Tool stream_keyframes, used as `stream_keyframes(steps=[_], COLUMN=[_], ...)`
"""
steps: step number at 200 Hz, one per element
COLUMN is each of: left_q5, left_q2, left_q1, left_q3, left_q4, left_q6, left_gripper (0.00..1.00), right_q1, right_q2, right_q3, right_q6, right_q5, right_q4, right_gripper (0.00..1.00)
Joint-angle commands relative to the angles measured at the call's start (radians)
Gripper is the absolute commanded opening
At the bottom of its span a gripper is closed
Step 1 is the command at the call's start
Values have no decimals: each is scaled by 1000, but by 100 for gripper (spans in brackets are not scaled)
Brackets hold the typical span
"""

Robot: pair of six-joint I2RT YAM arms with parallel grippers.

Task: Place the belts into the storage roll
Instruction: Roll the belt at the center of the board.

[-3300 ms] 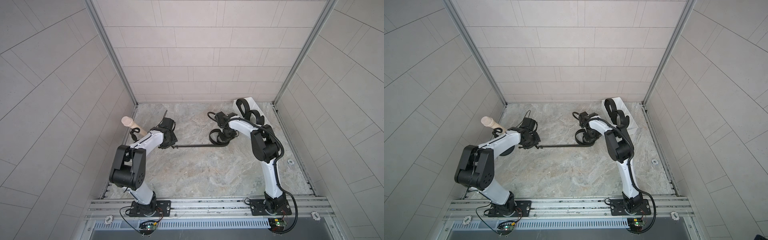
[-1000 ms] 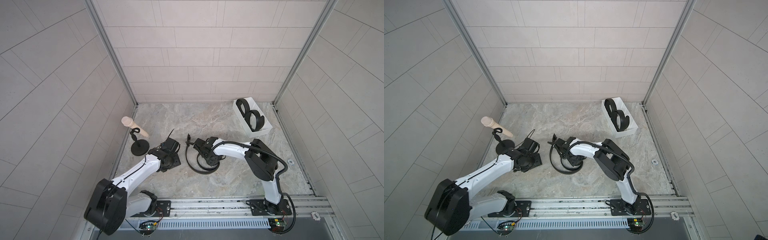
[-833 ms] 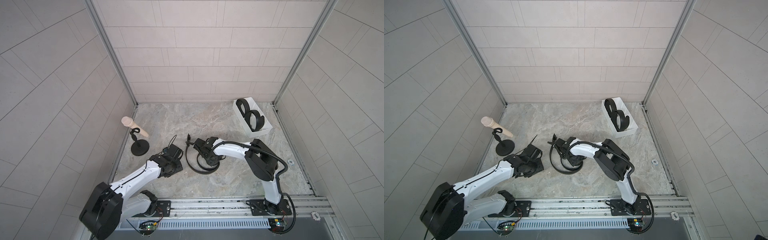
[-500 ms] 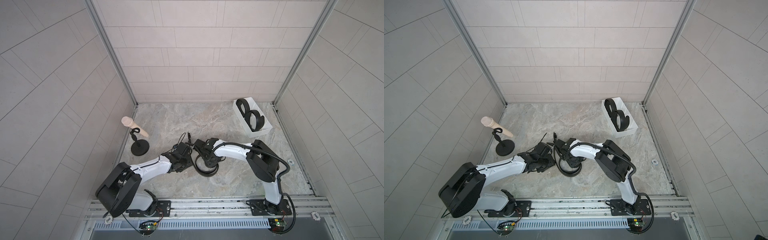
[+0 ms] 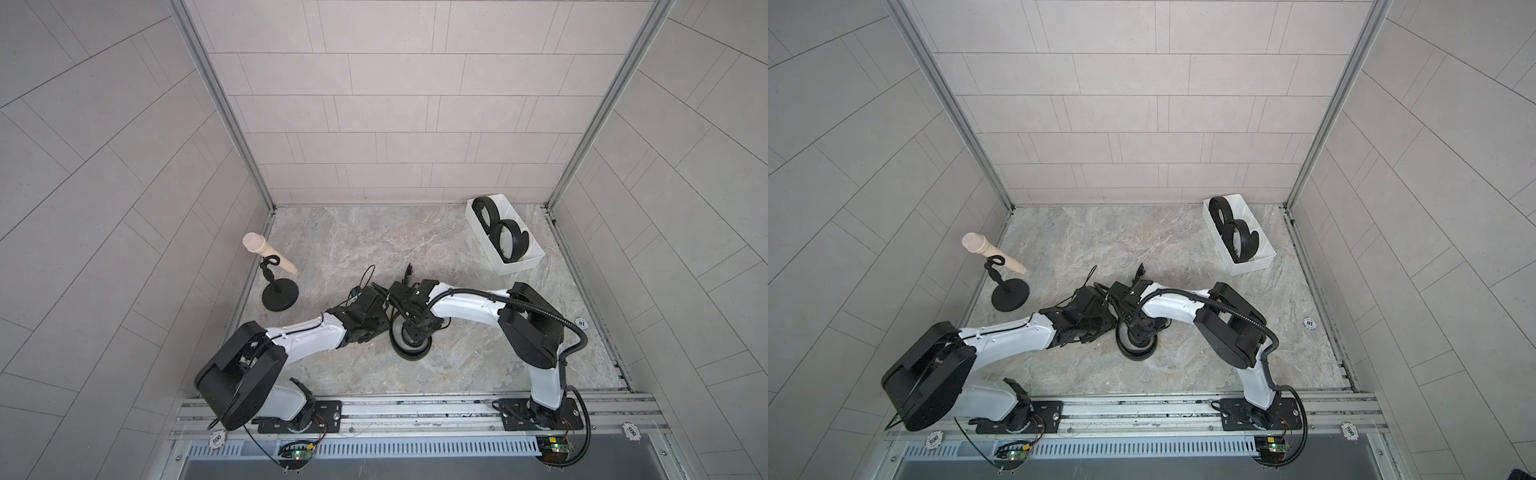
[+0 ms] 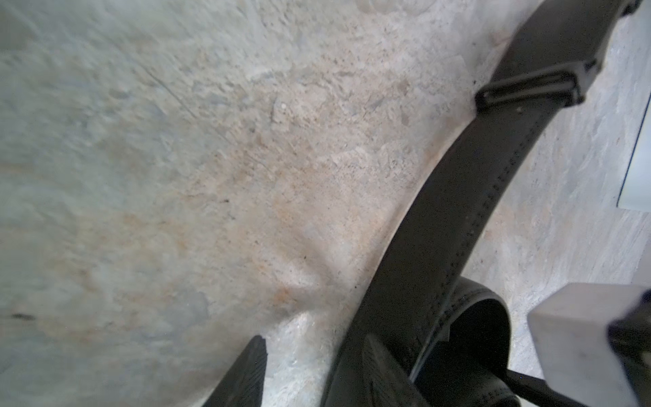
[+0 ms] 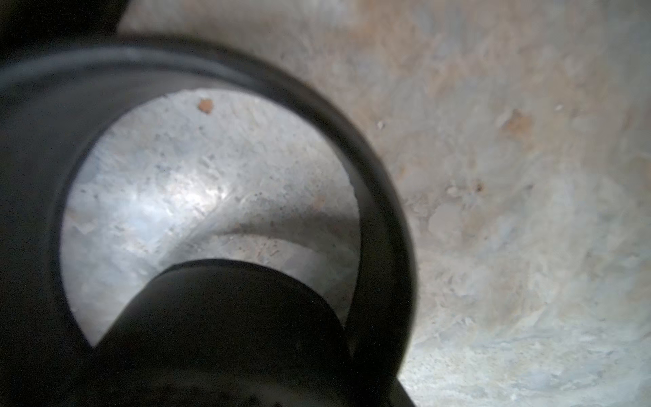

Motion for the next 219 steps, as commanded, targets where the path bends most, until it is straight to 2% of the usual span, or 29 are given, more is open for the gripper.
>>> stream_keyframes(steps=[1,32,49,97,154,173,219], left_q5=[-9,-4,3,31,112,126,90], left_q2=[-27,-51,-62,-126,-172,-163,-77], left_q1=[-64,-73,-74,-77,-96,-99,-111], left_q3=[2,-8,-24,-81,-113,-115,-81], left_q4=[45,52,55,108,125,95,-31], left_q6=[21,56,72,106,188,206,234], left_gripper=[50,56,56,59,65,63,50], right_q1=[30,15,6,-7,-12,-14,-15], right_q2=[25,2,-21,-14,-12,-15,-21], right_q3=[-10,-35,-54,-66,-73,-78,-80], right_q6=[11,25,34,35,40,42,46], right_q5=[-80,-101,-108,-123,-133,-137,-148], right_q4=[47,68,83,102,118,123,132], right_gripper=[44,56,59,54,53,53,53])
